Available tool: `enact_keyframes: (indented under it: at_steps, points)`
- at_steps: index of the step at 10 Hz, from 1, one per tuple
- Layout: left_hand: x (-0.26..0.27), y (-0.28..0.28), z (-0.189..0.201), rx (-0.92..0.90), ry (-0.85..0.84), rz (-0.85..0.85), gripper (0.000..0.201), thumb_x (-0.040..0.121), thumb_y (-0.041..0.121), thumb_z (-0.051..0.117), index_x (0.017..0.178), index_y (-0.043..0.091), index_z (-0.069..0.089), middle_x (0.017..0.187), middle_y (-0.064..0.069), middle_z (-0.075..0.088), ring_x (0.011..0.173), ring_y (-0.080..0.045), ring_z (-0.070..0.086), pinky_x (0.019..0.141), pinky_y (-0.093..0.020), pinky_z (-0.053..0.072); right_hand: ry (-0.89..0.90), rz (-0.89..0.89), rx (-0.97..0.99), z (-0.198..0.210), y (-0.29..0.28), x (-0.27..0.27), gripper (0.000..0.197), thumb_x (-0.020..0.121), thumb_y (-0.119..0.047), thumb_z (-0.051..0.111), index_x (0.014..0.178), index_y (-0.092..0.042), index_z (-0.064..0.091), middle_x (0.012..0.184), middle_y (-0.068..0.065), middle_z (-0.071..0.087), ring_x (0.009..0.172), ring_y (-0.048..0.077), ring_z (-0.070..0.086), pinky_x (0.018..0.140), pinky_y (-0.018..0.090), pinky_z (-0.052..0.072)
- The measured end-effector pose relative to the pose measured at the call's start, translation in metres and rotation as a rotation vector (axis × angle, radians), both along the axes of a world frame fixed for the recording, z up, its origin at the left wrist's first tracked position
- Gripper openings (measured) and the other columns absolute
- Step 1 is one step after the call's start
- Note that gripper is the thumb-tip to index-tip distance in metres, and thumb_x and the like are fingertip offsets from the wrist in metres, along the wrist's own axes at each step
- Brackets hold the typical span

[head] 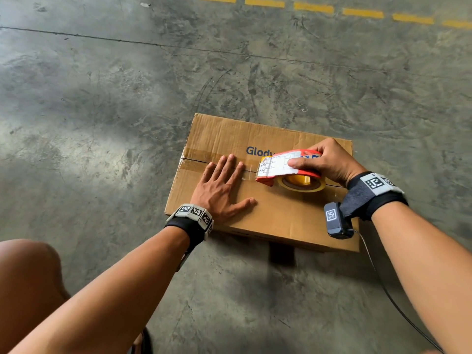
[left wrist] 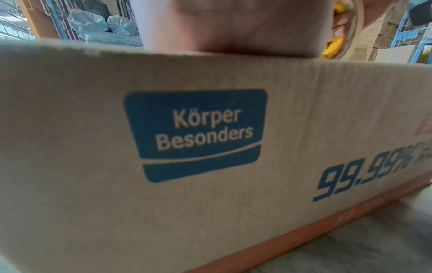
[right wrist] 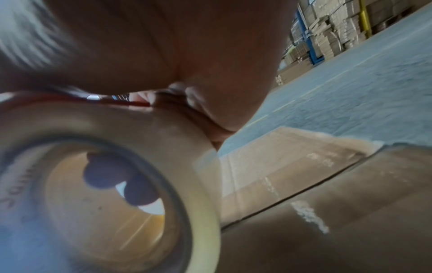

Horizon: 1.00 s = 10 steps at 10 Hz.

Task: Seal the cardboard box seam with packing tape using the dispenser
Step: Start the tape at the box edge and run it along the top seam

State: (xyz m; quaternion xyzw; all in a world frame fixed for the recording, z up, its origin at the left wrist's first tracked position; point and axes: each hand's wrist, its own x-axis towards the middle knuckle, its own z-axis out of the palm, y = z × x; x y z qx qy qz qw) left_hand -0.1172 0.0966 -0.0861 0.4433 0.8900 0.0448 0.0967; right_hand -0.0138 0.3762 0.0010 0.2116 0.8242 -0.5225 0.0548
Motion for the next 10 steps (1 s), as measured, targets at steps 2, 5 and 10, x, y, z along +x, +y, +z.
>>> enact_keyframes:
  at_steps: [2, 5, 10]
  points:
    - [0.0, 0.0, 0.003, -0.003, -0.004, -0.006, 0.101, 0.082, 0.09, 0.014, 0.159, 0.027, -0.004, 0.167, -0.003, -0.013, 0.154, -0.019, -0.013, 0.125, -0.044, 0.0, 0.013, -0.007, 0.041, 0.007, 0.005, 0.009, 0.065, 0.06, -0.056, 0.094, 0.08, 0.004, 0.081, 0.084, 0.029, 0.078, 0.068, 0.025, 0.064, 0.068, 0.038, 0.047]
    - [0.0, 0.0, 0.003, -0.017, -0.007, -0.004, 0.101, 0.083, 0.089, 0.014, 0.159, 0.026, -0.005, 0.167, -0.003, -0.014, 0.154, -0.02, -0.014, 0.125, -0.044, 0.0, -0.012, 0.017, 0.091, 0.006, 0.011, 0.008, 0.028, 0.08, -0.03, 0.088, 0.082, -0.003, 0.081, 0.084, 0.02, 0.08, 0.072, 0.026, 0.07, 0.066, 0.034, 0.052]
    - [0.008, 0.013, 0.005, -0.015, -0.099, 0.029, 0.103, 0.085, 0.078, 0.03, 0.158, 0.021, -0.014, 0.164, -0.009, -0.023, 0.151, -0.026, -0.024, 0.124, -0.046, -0.009, -0.096, -0.009, 0.196, 0.002, 0.038, 0.039, 0.04, 0.076, -0.043, 0.088, 0.077, -0.004, 0.08, 0.072, 0.013, 0.079, 0.063, 0.021, 0.067, 0.065, 0.037, 0.05]
